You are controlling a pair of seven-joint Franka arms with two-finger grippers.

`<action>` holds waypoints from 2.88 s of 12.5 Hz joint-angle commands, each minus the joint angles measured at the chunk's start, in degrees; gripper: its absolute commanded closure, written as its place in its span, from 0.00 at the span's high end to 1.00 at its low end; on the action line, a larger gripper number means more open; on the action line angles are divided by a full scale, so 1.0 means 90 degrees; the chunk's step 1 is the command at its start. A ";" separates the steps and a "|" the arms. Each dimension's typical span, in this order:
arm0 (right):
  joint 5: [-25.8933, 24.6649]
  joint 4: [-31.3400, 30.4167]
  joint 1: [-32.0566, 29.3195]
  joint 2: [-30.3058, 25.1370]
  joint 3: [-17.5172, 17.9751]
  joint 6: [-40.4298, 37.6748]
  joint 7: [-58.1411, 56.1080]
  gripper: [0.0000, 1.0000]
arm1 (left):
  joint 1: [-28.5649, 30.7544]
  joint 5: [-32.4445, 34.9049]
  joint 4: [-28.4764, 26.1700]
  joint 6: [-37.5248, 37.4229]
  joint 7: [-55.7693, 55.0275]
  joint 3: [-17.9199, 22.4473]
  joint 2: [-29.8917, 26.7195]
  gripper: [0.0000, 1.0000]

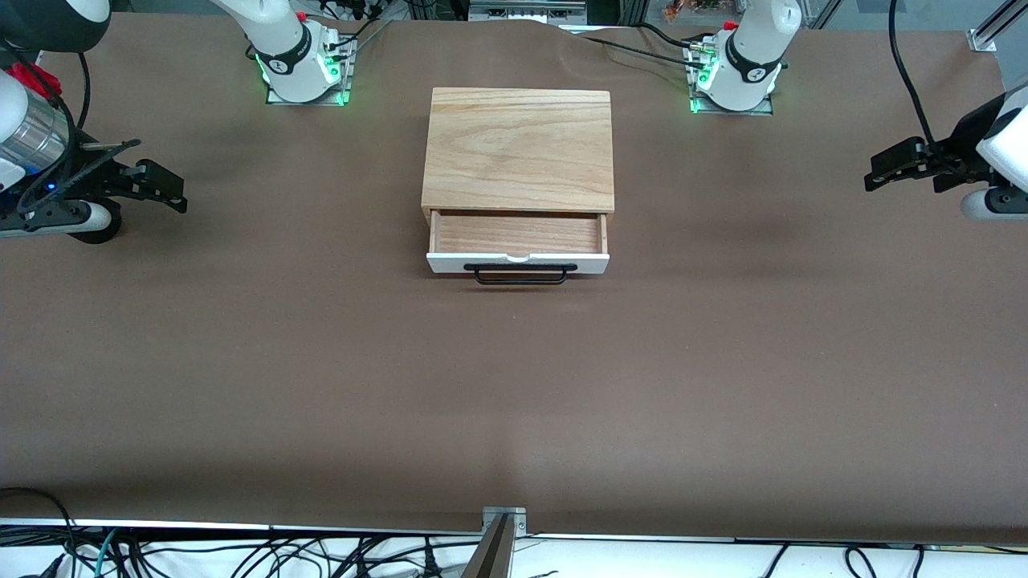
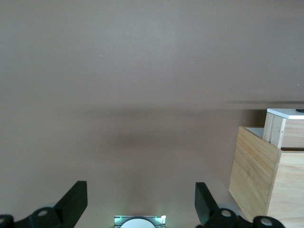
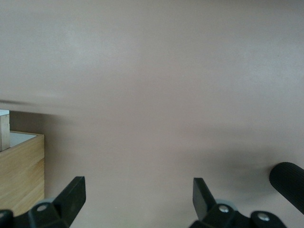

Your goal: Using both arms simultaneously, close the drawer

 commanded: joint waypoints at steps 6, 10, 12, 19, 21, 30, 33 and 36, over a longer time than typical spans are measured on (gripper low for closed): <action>0.0054 0.0030 -0.0006 -0.0033 -0.0012 -0.0082 0.0053 1.00 | 0.0045 -0.0067 0.0178 -0.0030 0.0179 0.0015 0.0130 1.00; 0.0094 0.0011 -0.0045 0.0035 -0.0070 0.0103 -0.0015 1.00 | 0.0045 -0.0076 0.0178 -0.0030 0.0179 0.0015 0.0130 1.00; 0.0133 0.0011 -0.0035 0.0055 -0.0051 0.0094 -0.0025 1.00 | 0.0045 -0.0067 0.0168 -0.0030 0.0179 0.0005 0.0130 1.00; 0.0142 -0.0047 -0.0016 0.0123 -0.0022 0.0045 -0.0015 1.00 | 0.0045 -0.0086 0.0178 -0.0030 0.0179 0.0005 0.0178 1.00; 0.0142 -0.0067 0.0023 0.0152 -0.0002 0.0094 -0.0015 1.00 | 0.0045 -0.0086 0.0178 -0.0030 0.0179 0.0015 0.0188 1.00; 0.0152 0.0021 0.0258 0.0357 0.0008 0.0074 -0.0142 1.00 | 0.0045 -0.0086 0.0178 -0.0030 0.0179 0.0015 0.0208 1.00; 0.0776 0.0021 0.0268 0.0513 0.0008 0.0318 -0.0152 1.00 | 0.0055 -0.0086 0.0178 -0.0030 0.0179 0.0015 0.0208 1.00; 0.1293 0.0030 0.0287 0.0738 0.0017 0.0601 -0.0152 1.00 | 0.0055 -0.0096 0.0178 -0.0030 0.0179 0.0024 0.0208 1.00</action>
